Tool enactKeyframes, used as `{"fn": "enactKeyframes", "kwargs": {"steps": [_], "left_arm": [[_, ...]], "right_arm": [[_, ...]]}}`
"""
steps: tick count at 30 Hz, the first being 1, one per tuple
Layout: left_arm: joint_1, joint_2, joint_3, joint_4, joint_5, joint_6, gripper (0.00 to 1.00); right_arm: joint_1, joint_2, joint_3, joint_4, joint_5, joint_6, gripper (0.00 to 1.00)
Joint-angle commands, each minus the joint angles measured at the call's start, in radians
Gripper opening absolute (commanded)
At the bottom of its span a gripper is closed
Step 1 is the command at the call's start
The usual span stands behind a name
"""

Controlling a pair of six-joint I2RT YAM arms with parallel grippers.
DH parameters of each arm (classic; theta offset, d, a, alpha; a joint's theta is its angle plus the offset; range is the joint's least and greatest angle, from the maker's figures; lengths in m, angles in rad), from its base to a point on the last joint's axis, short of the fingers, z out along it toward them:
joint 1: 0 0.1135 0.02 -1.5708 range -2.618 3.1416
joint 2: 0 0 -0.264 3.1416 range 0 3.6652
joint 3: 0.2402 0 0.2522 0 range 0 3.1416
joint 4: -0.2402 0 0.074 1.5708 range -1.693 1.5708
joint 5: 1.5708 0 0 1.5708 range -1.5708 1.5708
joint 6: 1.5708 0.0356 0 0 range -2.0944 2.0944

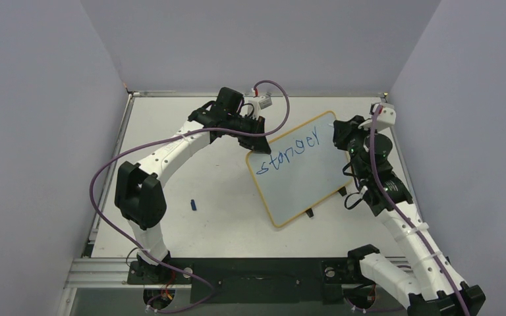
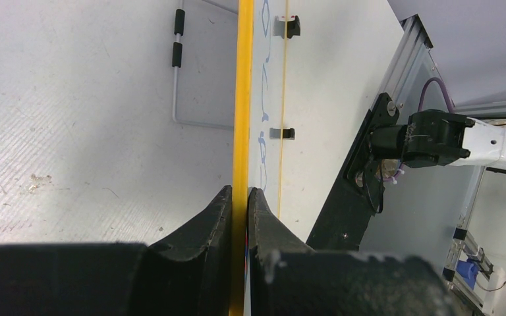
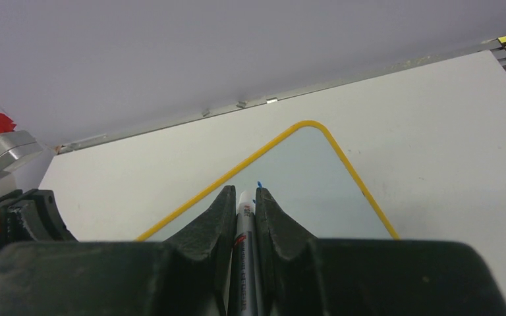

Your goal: Write a sentence on the whiteboard

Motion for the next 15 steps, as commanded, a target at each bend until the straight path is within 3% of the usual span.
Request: {"fn": "enactKeyframes", "kwargs": {"steps": [1,15], "left_arm": [[0.006,-0.049,0.033,-0.008,-0.096,0.049,0.0],[0.006,-0.081,-0.019,0.043,-0.104,0.053,0.0]], "right_arm": [[-0.002,-0.083,-0.057,-0.031,-0.011,0.015,0.0],[0.016,-0.314,-0.312,0.072,-0.244,0.054,0.0]]}}
